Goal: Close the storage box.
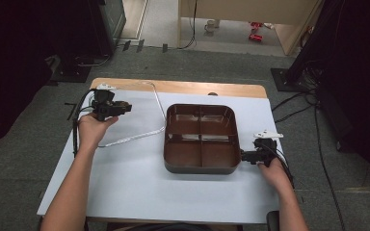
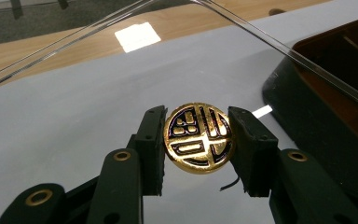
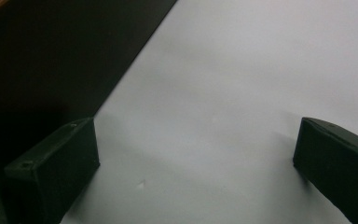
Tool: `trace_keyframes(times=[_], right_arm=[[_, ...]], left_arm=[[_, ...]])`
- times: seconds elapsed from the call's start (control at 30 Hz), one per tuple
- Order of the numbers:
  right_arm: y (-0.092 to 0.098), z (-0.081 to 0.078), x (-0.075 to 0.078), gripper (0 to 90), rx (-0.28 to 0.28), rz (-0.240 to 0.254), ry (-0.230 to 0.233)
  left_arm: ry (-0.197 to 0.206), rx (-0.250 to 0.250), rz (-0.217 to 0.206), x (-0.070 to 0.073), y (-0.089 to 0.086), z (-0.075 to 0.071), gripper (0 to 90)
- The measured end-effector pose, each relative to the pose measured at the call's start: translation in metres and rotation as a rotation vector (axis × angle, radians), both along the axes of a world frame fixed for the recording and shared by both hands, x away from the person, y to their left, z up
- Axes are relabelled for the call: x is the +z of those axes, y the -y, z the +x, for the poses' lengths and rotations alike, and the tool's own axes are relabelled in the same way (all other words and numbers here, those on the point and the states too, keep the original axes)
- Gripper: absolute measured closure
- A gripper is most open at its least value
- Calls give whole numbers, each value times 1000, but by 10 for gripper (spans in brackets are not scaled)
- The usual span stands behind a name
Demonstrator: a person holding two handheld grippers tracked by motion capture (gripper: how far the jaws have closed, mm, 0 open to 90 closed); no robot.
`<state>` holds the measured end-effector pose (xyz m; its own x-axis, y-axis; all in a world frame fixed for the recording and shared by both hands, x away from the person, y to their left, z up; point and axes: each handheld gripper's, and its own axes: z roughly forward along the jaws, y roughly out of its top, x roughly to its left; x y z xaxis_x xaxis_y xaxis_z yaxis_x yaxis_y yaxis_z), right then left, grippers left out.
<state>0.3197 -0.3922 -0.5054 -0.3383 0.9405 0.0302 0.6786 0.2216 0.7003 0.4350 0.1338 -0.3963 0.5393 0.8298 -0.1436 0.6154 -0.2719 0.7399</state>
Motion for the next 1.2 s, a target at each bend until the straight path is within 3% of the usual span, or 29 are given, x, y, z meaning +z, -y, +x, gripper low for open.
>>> trace_keyframes(times=[0.23,0.57,0.87,1.2], right_arm=[[0,0,0,0,0,0,0],[0,0,0,0,-1,0,-1],[0,0,0,0,0,0,-1],[0,0,0,0,1,-1,0]], left_arm=[[12,-32,-5,15,15,-16,595],[40,-115,-12,26,53,-35,595],[46,-161,-12,27,79,-46,595],[43,-221,-17,16,115,-54,595]])
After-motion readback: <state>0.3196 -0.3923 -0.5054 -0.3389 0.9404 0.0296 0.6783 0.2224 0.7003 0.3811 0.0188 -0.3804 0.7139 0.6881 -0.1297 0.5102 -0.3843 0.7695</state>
